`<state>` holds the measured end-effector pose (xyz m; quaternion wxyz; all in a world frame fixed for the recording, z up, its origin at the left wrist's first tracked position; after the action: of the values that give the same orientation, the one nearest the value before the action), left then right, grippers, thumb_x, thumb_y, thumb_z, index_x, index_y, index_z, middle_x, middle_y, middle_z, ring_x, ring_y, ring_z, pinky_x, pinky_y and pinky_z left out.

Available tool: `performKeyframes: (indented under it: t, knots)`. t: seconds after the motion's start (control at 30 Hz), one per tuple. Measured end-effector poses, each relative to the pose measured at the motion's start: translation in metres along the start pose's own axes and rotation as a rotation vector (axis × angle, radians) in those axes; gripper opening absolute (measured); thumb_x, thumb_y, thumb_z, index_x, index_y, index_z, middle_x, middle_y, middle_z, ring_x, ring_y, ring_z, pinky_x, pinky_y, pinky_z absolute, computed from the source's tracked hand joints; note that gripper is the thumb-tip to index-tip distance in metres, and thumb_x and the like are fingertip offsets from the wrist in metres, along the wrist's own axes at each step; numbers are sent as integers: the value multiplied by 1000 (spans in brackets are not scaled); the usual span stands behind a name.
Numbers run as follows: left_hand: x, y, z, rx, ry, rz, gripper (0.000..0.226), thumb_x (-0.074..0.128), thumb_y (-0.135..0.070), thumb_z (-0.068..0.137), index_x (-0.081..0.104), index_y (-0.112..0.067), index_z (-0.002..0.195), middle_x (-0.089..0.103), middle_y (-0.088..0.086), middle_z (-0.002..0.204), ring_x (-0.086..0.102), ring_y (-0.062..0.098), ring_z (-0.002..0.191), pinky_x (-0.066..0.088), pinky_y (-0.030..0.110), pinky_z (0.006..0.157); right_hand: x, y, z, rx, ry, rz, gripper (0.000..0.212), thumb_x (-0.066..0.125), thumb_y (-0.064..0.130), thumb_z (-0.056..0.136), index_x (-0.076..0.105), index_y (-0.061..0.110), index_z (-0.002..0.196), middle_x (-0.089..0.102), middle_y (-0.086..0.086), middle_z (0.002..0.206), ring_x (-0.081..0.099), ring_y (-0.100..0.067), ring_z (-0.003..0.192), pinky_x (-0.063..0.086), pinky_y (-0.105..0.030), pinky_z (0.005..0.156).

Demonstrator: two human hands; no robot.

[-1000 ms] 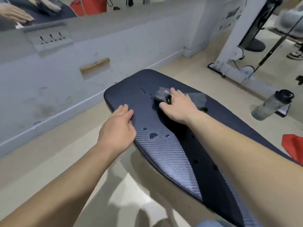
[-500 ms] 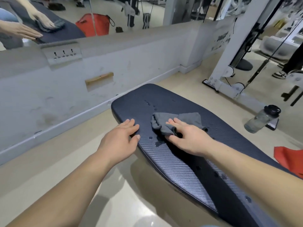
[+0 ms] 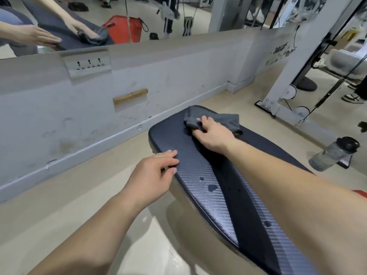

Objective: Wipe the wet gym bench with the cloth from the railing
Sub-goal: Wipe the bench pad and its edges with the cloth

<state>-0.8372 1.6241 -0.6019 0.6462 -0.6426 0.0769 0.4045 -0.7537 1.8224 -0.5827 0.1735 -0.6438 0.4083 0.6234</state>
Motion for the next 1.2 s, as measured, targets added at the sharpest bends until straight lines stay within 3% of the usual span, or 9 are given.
performKeyframes:
  t: [0.1, 0.23, 0.37, 0.53, 0.67, 0.77, 0.83, 1.03, 1.2]
  knots:
    - [-8, 5, 3, -48, -104, 138, 32, 77, -20, 84, 76, -15, 115, 61, 2, 142, 53, 16, 135, 31, 20, 112, 18, 30, -51, -242, 22, -19, 61, 52, 41, 105, 37, 20, 160, 30, -2, 171, 26, -19, 158, 15, -25, 124]
    - [-6, 3, 3, -93, -134, 208, 36, 71, -23, 86, 72, -16, 122, 54, 6, 149, 48, 21, 140, 36, 30, 112, 26, 26, -89, -469, 98, -24, 62, 55, 43, 104, 37, 27, 161, 26, 8, 170, 19, -5, 158, 10, -23, 128]
    - [-7, 9, 2, -171, -121, 238, 50, 67, -37, 89, 60, -15, 134, 49, 3, 153, 42, 19, 143, 34, 31, 114, 13, -4, -31, -329, 99, -57, 63, 54, 42, 105, 33, 28, 162, 21, 4, 173, 15, -11, 160, 10, -32, 130]
    - [-10, 11, 1, -234, -65, 135, 41, 64, -33, 94, 62, -15, 130, 57, 0, 142, 46, 14, 133, 30, 15, 90, 9, -4, 21, 5, -17, -27, 69, 39, 47, 108, 18, 16, 166, 14, -6, 175, 10, -22, 162, 7, -41, 130]
    - [-12, 23, 6, -301, -27, 84, 40, 54, -23, 98, 62, -21, 137, 52, -7, 152, 45, 12, 140, 30, 16, 106, 31, 54, -7, -197, 27, 26, 71, 44, 49, 105, 24, 18, 165, 21, -4, 174, 19, -24, 161, 13, -38, 130]
    - [-15, 29, 2, -331, 0, 147, 27, 47, -11, 93, 70, -19, 102, 69, -7, 111, 61, 30, 103, 48, 31, 81, 46, 72, -53, -444, 90, 12, 59, 49, 39, 107, 35, 24, 162, 25, 4, 172, 18, -12, 160, 11, -31, 129]
    - [-16, 28, -3, -317, 16, 207, 23, 45, -8, 90, 66, -12, 97, 68, -1, 104, 61, 33, 99, 51, 35, 79, 40, 58, -68, -516, 147, 2, 56, 50, 34, 106, 38, 27, 160, 28, 7, 171, 20, -7, 158, 11, -28, 129]
    - [-12, 6, -11, -212, 73, 221, 45, 51, -13, 95, 57, -14, 140, 46, 1, 156, 39, 17, 145, 31, 25, 113, 8, -32, -42, 30, -14, -9, 65, 47, 42, 107, 26, 23, 165, 26, -7, 172, 27, -29, 158, 16, -35, 128]
    - [-7, -14, -18, -198, 94, 254, 48, 45, -10, 91, 59, -15, 136, 44, 4, 157, 38, 18, 146, 36, 33, 116, 24, 1, -95, -37, 26, 11, 63, 46, 43, 106, 27, 28, 165, 26, 0, 172, 27, -25, 158, 17, -33, 127]
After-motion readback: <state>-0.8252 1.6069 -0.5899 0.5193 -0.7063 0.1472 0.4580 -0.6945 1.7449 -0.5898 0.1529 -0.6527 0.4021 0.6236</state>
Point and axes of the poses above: each hand's wrist, its own z-axis towards the middle knuckle, its own x-axis out of the palm, y = z × x, the point moved 8 cm from there along z, towards the middle knuckle
